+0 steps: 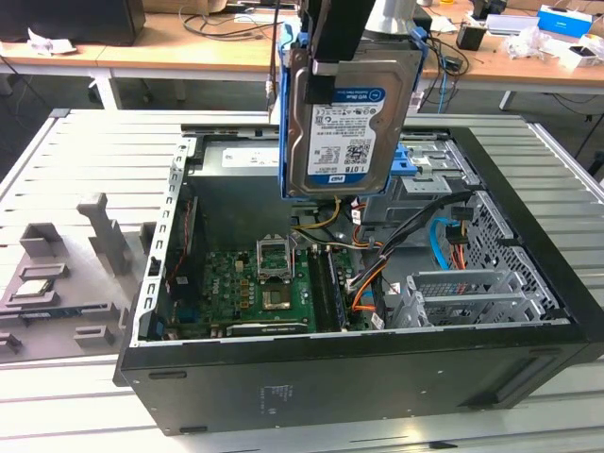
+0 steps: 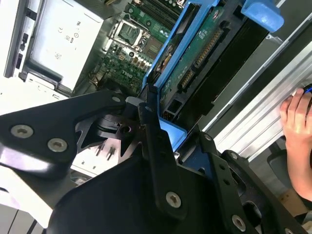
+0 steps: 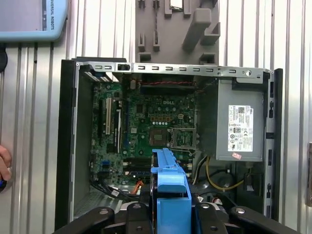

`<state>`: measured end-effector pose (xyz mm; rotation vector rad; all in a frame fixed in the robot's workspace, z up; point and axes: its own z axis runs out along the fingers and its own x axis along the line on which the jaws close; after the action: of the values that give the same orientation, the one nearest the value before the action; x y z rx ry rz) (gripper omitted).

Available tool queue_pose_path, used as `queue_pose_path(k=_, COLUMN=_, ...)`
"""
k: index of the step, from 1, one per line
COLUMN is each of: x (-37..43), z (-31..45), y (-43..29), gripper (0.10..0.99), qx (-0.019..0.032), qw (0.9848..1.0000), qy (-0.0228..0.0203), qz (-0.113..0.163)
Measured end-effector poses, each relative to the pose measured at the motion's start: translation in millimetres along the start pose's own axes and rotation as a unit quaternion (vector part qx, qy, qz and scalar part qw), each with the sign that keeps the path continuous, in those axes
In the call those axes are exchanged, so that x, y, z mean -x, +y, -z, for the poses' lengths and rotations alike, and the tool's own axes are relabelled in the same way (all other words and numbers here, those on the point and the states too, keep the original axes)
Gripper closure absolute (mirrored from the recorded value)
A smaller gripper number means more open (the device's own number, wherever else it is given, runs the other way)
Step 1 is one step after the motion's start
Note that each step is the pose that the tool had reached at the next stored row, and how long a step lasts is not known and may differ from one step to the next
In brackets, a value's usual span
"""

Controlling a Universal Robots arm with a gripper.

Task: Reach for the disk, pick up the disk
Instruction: 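Pick up the disk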

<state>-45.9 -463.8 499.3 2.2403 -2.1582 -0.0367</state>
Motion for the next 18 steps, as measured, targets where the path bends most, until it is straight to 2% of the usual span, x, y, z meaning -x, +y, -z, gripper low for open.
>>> queue_pose_path(k=5, x=-7.1, z=0.0, y=0.3, gripper=0.718, qx=0.0000, qw=1.0000, qy=0.0000, qz=0.000)
queue_pose_path(k=7, x=-13.3, z=-0.1, y=0.5, gripper=0.718, qx=0.0000, qw=1.0000, qy=0.0000, qz=0.000)
queue_pose_path(k=18, x=-31.5, z=-0.2, y=1.2, gripper=0.718, qx=0.0000, qw=1.0000, qy=0.0000, qz=0.000)
